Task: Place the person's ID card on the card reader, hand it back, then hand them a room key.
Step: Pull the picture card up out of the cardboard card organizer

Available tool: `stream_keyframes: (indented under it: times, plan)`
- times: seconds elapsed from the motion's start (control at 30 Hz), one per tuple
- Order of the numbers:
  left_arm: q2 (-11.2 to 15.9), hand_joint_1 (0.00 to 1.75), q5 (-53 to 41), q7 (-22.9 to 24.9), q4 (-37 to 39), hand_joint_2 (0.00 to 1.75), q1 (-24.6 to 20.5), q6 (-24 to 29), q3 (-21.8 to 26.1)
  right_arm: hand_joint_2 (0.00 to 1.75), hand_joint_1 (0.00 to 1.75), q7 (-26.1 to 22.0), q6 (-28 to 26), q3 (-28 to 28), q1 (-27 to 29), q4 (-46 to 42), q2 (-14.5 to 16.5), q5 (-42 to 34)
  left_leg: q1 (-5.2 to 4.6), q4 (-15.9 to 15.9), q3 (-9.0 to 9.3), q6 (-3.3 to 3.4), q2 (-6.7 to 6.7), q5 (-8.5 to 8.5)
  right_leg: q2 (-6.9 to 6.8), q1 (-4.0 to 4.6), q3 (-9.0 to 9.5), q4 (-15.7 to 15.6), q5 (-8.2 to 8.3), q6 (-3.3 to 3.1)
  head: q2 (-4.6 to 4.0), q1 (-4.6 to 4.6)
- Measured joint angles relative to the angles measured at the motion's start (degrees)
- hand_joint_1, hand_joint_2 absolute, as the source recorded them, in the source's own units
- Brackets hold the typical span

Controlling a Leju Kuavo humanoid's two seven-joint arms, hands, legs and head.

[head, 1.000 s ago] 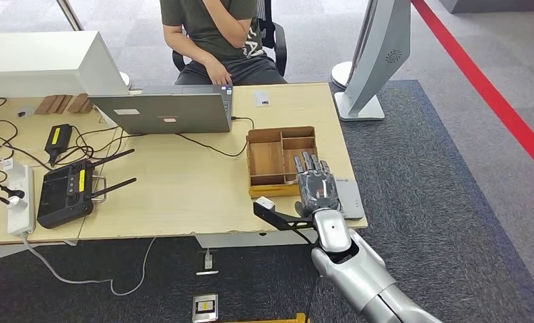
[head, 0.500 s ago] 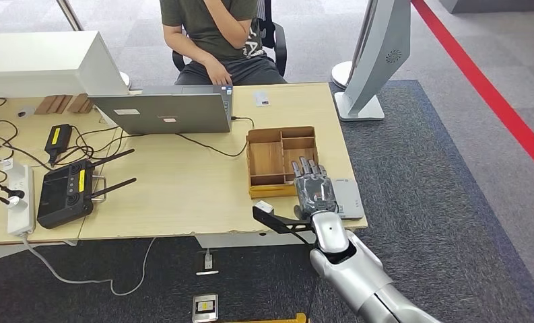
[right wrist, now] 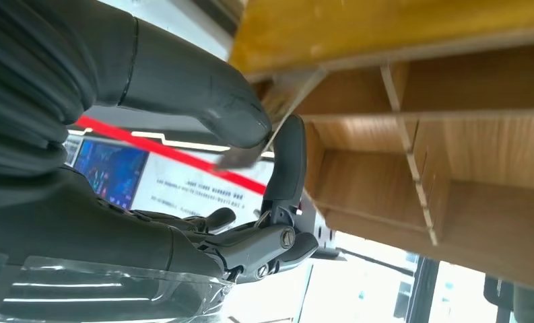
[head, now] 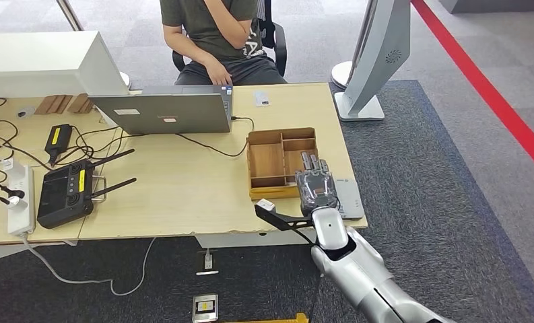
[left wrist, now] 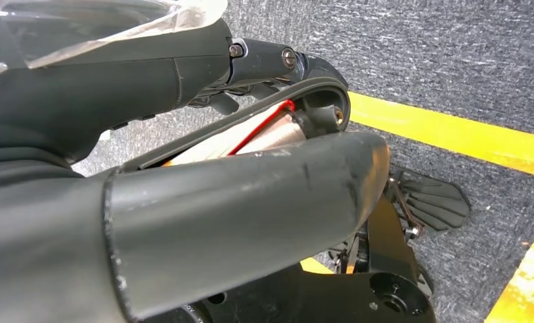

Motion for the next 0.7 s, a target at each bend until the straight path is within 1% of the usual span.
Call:
stream_keyframes:
  times: [0.27, 0.43, 0.7]
  plan:
    - [0.01, 0.00, -0.27, -0.02, 0.00, 0.00, 0.04, -0.06, 0.00, 1.75, 1.75, 0.15, 4.07, -0.71, -0.87, -0.67, -1.75, 3.02, -0.01, 0.01, 0.01, 0.00, 0.00, 0.00, 0.00, 0.00, 0.01, 0.00, 0.00, 0.00, 0.00, 0.00]
    - [0.04, 0.00, -0.62, -0.32, 0.00, 0.00, 0.05, -0.50, 0.00, 1.75, 1.75, 0.10, 4.78, -0.94, -0.75, -1.14, -2.51, 3.04, 0.00, 0.01, 0.01, 0.00, 0.00, 0.00, 0.00, 0.00, 0.01, 0.00, 0.00, 0.00, 0.00, 0.01]
    - [0.22, 0.00, -1.31, -0.51, 0.00, 0.00, 0.04, -1.10, 0.00, 1.75, 1.75, -0.63, 4.42, -1.36, -0.51, -1.80, -3.26, 1.59, -0.01, 0.01, 0.00, 0.00, 0.00, 0.00, 0.00, 0.00, 0.01, 0.00, 0.01, 0.00, 0.00, 0.01]
